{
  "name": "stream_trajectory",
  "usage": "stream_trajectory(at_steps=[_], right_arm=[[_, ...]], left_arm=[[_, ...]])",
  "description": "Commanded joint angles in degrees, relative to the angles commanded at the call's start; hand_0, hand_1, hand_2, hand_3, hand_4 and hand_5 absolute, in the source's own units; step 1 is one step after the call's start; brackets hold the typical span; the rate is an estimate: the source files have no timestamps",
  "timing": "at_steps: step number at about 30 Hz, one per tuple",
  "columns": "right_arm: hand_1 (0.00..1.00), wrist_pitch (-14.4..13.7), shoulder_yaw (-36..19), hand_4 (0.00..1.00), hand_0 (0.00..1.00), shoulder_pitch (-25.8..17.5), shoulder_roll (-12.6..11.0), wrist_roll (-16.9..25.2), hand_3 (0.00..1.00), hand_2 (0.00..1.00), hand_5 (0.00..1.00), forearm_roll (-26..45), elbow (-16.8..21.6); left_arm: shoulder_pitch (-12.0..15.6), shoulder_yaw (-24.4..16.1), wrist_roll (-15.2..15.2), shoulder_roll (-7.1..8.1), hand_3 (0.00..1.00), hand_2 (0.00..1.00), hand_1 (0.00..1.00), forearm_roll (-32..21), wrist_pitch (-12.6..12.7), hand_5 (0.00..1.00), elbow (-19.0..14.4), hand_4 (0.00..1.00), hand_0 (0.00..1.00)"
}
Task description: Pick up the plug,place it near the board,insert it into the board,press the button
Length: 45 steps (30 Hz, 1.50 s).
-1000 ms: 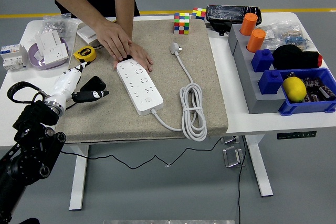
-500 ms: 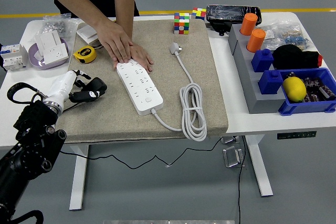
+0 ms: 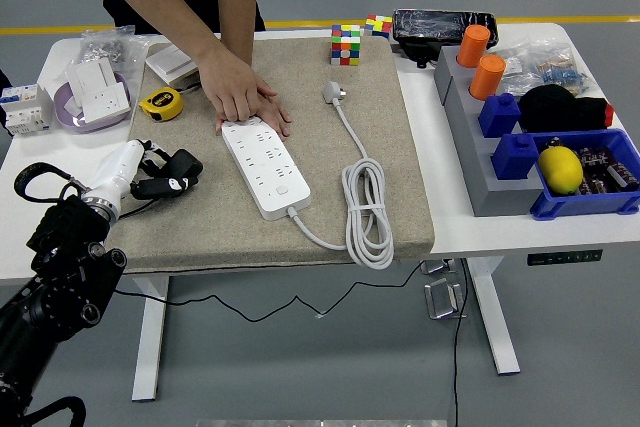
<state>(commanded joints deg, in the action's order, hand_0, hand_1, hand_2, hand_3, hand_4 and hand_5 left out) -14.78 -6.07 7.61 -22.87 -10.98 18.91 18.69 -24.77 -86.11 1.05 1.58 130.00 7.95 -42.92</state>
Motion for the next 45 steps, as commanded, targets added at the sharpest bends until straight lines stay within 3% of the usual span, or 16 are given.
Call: stream_trajectory(at_steps=[1, 6, 7, 12, 13, 18, 19, 23, 24, 25, 27, 33, 39, 45], right_arm=[[0.815, 0.01, 0.06, 0.998, 0.829, 0.03, -0.02, 0.00, 0.817, 0.800, 0.998, 0.02, 0.00], [0.815, -0.09, 0.11, 0.998, 0.829, 0.17, -0.09, 0.05, 0.817, 0.800, 0.998, 0.05, 0.01], [0.814, -0.12, 0.11, 0.998, 0.828, 0.18, -0.10, 0.08, 0.817, 0.799, 0.998, 0.07, 0.00], [0.814, -0.26, 0.26, 0.998, 0.828, 0.10, -0.12, 0.15, 0.817, 0.799, 0.998, 0.31, -0.02], [0.813, -0.27, 0.28, 0.998, 0.827, 0.05, -0.12, 0.16, 0.815, 0.798, 0.998, 0.30, 0.00], [0.813, -0.39, 0.29, 0.998, 0.827, -0.06, -0.13, 0.19, 0.815, 0.798, 0.998, 0.43, -0.02], [0.812, -0.41, 0.30, 0.998, 0.826, -0.08, -0.14, 0.19, 0.814, 0.798, 0.998, 0.46, -0.02], [0.812, -0.51, 0.33, 0.998, 0.826, -0.08, -0.19, 0.22, 0.814, 0.798, 0.998, 0.52, 0.00], [0.812, -0.55, 0.37, 0.998, 0.826, -0.09, -0.17, 0.20, 0.814, 0.798, 0.998, 0.56, -0.01], [0.811, -0.58, 0.33, 0.998, 0.826, -0.09, -0.16, 0.20, 0.813, 0.796, 0.998, 0.56, 0.00], [0.811, -0.60, 0.32, 0.998, 0.826, -0.08, -0.15, 0.19, 0.813, 0.796, 0.998, 0.53, 0.01], [0.811, -0.71, 0.28, 0.998, 0.824, 0.08, -0.26, 0.14, 0.812, 0.796, 0.998, 0.52, 0.03], [0.810, -0.84, 0.07, 0.998, 0.825, 0.41, -0.43, 0.18, 0.811, 0.795, 0.998, 0.47, 0.05], [0.810, -0.84, -0.04, 0.998, 0.824, 0.69, -0.50, 0.17, 0.810, 0.795, 0.998, 0.39, 0.09]], left_arm=[[-0.02, -0.04, 0.01, -0.01, 0.465, 0.367, 0.464, 0.00, 0.09, 0.392, -0.07, 0.998, 0.573], [-0.17, -0.16, -0.06, 0.10, 0.465, 0.367, 0.464, 0.00, 0.58, 0.392, -0.39, 0.998, 0.573], [-0.17, -0.18, -0.09, 0.14, 0.436, 0.341, 0.387, 0.00, 0.64, 0.248, -0.40, 0.737, 0.529], [0.01, 0.02, -0.17, 0.32, 0.436, 0.341, 0.387, 0.00, 1.08, 0.248, -0.70, 0.737, 0.529], [0.05, 0.06, -0.22, 0.35, 0.424, 0.324, 0.346, 0.00, 1.06, 0.116, -0.69, 0.670, 0.489], [0.28, 0.70, -0.15, 0.56, 0.424, 0.324, 0.346, 0.00, 1.17, 0.116, -0.76, 0.670, 0.489], [0.32, 0.85, -0.13, 0.61, 0.423, 0.321, 0.338, 0.00, 1.18, 0.051, -0.83, 0.579, 0.473], [0.41, 1.98, -0.10, 1.10, 0.423, 0.321, 0.338, 0.00, 1.31, 0.051, -1.62, 0.579, 0.473], [0.44, 3.03, 0.08, 1.54, 0.423, 0.321, 0.338, 0.00, 1.45, 0.051, -2.12, 0.579, 0.473], [0.46, 4.09, 0.29, 1.97, 0.420, 0.314, 0.341, 0.00, 1.58, 0.028, -2.58, 0.509, 0.476], [0.43, 5.69, 0.64, 2.65, 0.420, 0.314, 0.341, 0.00, 1.84, 0.028, -3.18, 0.509, 0.476], [-0.73, 14.79, 2.05, 6.76, 0.406, 0.309, 0.339, 0.00, 3.29, 0.019, -7.53, 0.471, 0.485], [-3.96, 24.06, 3.80, 10.72, 0.397, 0.308, 0.340, 0.00, 6.16, 0.015, -10.53, 0.450, 0.486], [-7.90, 31.87, 5.09, 13.29, 0.385, 0.303, 0.342, 0.00, 8.92, 0.011, -11.58, 0.416, 0.489]])
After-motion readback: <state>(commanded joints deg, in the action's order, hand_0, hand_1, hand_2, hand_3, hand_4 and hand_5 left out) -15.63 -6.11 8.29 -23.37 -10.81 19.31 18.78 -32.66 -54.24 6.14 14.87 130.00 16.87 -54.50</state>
